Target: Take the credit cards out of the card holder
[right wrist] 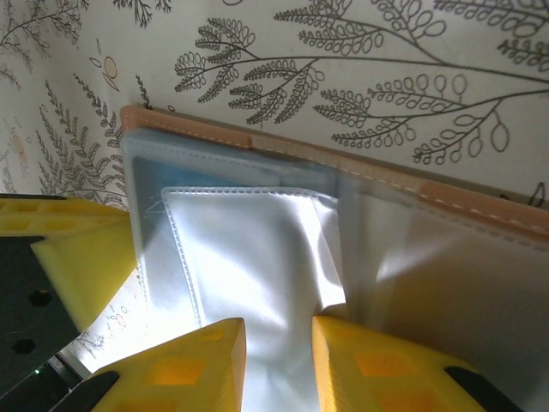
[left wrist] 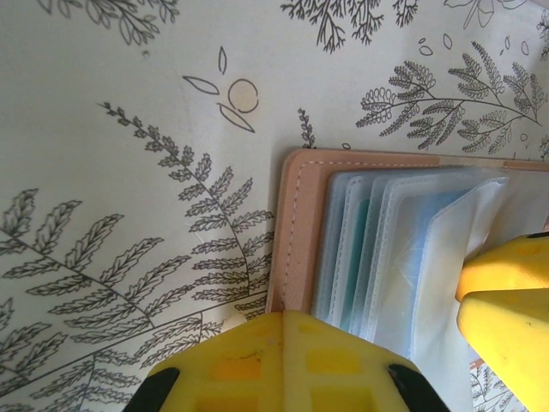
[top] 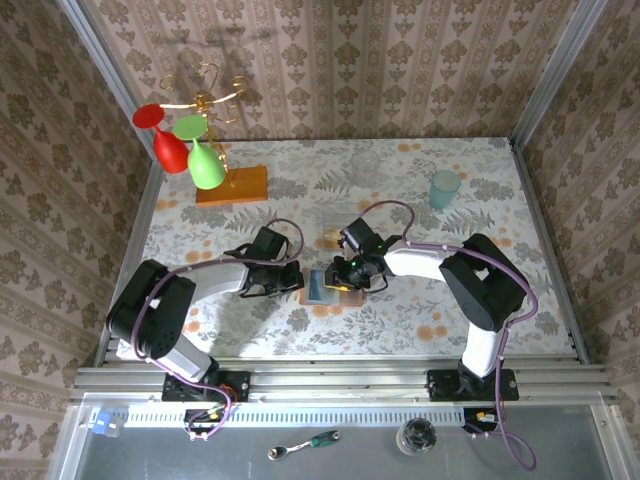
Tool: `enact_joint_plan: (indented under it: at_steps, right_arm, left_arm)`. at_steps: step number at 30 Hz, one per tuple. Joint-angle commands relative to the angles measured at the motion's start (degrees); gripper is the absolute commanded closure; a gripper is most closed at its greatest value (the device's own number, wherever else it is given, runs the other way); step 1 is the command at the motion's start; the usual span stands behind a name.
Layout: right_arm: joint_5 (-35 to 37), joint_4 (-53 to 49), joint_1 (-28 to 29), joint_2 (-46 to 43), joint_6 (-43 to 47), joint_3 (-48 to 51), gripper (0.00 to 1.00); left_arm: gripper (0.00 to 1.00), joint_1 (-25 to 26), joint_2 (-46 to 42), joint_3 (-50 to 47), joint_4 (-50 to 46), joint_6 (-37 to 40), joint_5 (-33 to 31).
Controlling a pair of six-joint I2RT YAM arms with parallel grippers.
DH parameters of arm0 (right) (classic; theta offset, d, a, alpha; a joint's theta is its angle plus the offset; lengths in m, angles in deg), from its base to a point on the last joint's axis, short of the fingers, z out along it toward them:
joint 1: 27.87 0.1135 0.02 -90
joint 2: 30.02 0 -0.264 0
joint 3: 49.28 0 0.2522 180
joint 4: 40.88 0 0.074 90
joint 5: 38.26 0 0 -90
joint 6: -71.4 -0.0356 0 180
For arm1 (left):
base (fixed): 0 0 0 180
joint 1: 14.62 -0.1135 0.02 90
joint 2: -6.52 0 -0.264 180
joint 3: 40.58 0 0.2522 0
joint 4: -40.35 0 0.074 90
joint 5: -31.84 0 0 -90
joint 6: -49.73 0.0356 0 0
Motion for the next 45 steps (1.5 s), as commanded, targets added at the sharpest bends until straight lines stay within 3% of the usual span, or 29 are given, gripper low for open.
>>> enact_joint_plan:
  at_steps: [1,11,16,23,38,45]
  right_arm:
    - [0.1,0.7,-0.4,-1.8,-1.5,1.8,0.71]
    - [-1.0,4.0,-1.3,-2.6,-3.1,3.4,0.72]
    - [-1.5,5.3,-1.8,-2.7,-3.7,4.4,0.72]
    - [-2.8,8.4,-2.4,-2.6,-5.3,6.2,0.73]
    - [-4.6,11.3,-2.7,-2.3,-6.5,7.7,0.74]
    - [-5.5,13.5,-2.7,-2.7,-7.4,8.8,0.75]
  left_arm:
    - [0.98,-0.3,-1.2,1.5,-3.9,1.2,-0.8]
    - [0.82,-0.1,-6.6,3.3,-2.9,-2.1,1.3]
    - [0.75,0.9,-3.8,2.9,4.1,-6.2,5.8]
    - [0.71,2.3,0.5,2.4,9.3,-9.4,7.3]
    - [0.68,4.1,4.3,3.8,7.9,-10.3,6.2]
    - [0.79,4.6,4.1,4.4,9.5,-11.5,6.7]
